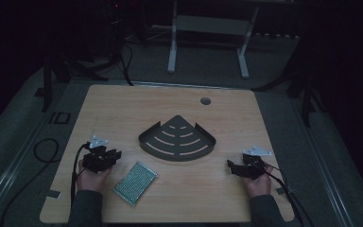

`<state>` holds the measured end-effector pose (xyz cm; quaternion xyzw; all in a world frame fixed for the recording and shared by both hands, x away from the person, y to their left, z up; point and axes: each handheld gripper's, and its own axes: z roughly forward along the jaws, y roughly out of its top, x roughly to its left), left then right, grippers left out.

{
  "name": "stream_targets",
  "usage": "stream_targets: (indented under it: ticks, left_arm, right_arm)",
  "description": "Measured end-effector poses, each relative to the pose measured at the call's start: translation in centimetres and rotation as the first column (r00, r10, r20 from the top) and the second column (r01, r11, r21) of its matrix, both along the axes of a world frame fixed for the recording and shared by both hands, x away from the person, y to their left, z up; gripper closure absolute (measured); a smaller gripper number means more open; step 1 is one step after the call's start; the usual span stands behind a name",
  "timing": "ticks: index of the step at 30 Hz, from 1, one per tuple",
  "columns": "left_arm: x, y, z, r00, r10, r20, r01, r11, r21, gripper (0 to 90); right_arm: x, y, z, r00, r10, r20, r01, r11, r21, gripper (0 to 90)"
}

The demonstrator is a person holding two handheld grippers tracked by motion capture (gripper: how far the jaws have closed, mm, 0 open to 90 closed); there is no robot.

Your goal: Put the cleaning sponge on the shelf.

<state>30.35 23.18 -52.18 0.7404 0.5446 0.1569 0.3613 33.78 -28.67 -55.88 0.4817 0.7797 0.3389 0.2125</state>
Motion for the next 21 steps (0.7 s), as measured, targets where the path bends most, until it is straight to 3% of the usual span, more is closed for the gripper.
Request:
stream_targets:
  ticks: [5, 12, 15, 16, 17, 19, 20, 21]
  left_arm:
    - [-0.2, -0.4, 0.3, 0.9987, -0.044, -0.025, 0.044, 0.999, 0.01, 76.4]
    - [-0.9, -0.7, 1.0, 0.9919, -0.111, -0.062, 0.112, 0.9935, 0.018, 85.1]
    - [-1.4, -1.1, 1.2, 0.9865, -0.141, -0.084, 0.144, 0.9891, 0.031, 88.7]
    - [-1.6, -1.4, 1.4, 0.9811, -0.167, -0.098, 0.172, 0.9844, 0.038, 89.7]
    - [-1.6, -1.4, 1.4, 0.9811, -0.167, -0.098, 0.172, 0.9844, 0.038, 89.8]
    - [-2.0, -2.2, 1.8, 0.9718, -0.205, -0.115, 0.213, 0.9755, 0.056, 89.8]
    - [-2.0, -2.2, 1.8, 0.9718, -0.205, -0.115, 0.213, 0.9755, 0.056, 89.8]
    - [-2.2, -2.6, 2.0, 0.9644, -0.231, -0.13, 0.24, 0.9692, 0.058, 89.8]
  right_arm:
    - [0.0, 0.0, 0.0, 1.0, 0.0, 0.0, 0.0, 1.0, 0.0, 23.0]
    - [0.0, 0.0, 0.0, 1.0, 0.0, 0.0, 0.0, 1.0, 0.0, 23.0]
    - [0.0, 0.0, 0.0, 1.0, 0.0, 0.0, 0.0, 1.0, 0.0, 23.0]
    - [0.0, 0.0, 0.0, 1.0, 0.0, 0.0, 0.0, 1.0, 0.0, 23.0]
    - [0.0, 0.0, 0.0, 1.0, 0.0, 0.0, 0.0, 1.0, 0.0, 23.0]
    - [0.0, 0.0, 0.0, 1.0, 0.0, 0.0, 0.0, 1.0, 0.0, 23.0]
    - [0.0, 0.0, 0.0, 1.0, 0.0, 0.0, 0.0, 1.0, 0.0, 23.0]
    - [0.0, 0.0, 0.0, 1.0, 0.0, 0.0, 0.0, 1.0, 0.0, 23.0]
